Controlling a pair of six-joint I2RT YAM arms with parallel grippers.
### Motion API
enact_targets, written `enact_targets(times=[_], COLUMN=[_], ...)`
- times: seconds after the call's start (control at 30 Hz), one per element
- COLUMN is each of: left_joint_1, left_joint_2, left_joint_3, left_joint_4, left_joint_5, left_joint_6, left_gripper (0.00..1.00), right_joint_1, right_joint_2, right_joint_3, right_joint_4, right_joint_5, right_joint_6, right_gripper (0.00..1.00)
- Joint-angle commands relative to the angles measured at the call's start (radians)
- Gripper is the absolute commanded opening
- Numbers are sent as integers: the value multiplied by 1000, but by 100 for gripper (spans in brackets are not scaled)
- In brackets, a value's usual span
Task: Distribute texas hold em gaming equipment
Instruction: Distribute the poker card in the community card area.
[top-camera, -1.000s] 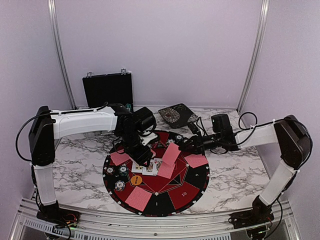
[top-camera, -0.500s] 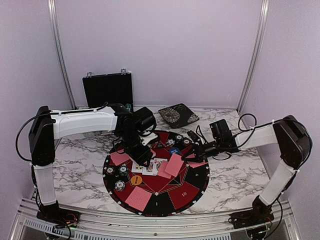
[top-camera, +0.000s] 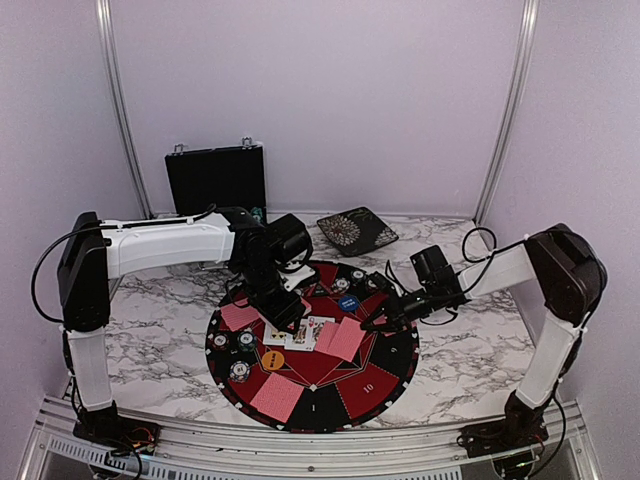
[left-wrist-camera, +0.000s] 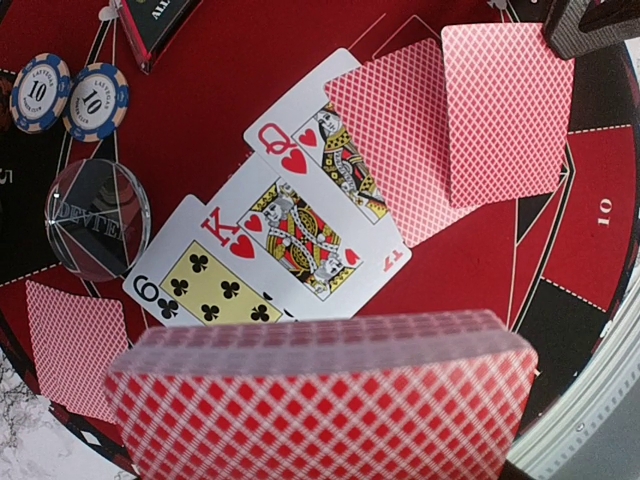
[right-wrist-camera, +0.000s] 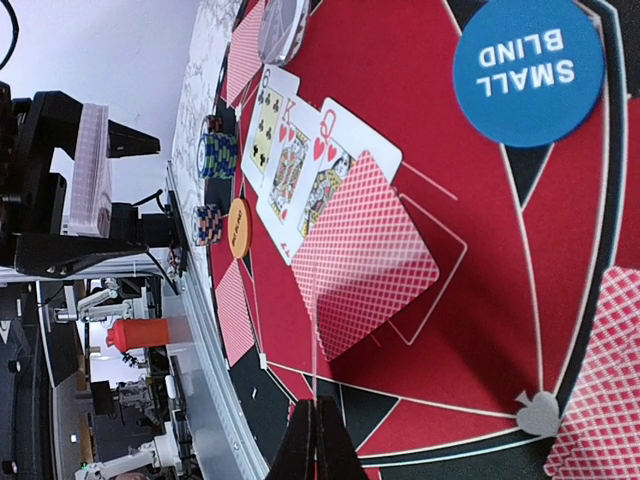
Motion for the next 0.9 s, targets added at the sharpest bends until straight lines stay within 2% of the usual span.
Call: enact_targets(times=[0.0,0.2,0.47,0.87], left_joint_1=[2,3,1,-3], left_joint_2=[1,0,7,4], left_joint_3=[5,5,5,-1], left_joint_4=[-13,-13,-12,-4], left_joint_5=[0,0,7,15], left_joint_6=[4,-2,-7,-11], left_gripper=[35,35,34,34], right_joint_1=[6,6,6,72], right_joint_2=[18,20,-4,-73], right_joint_3=[42,39,60,128], right_joint_4=[-14,-42,-79,-251], right_joint_5=[19,56,98,317], right_joint_6=[-34,-52,-58,-110], right_gripper=[1,10,29,47])
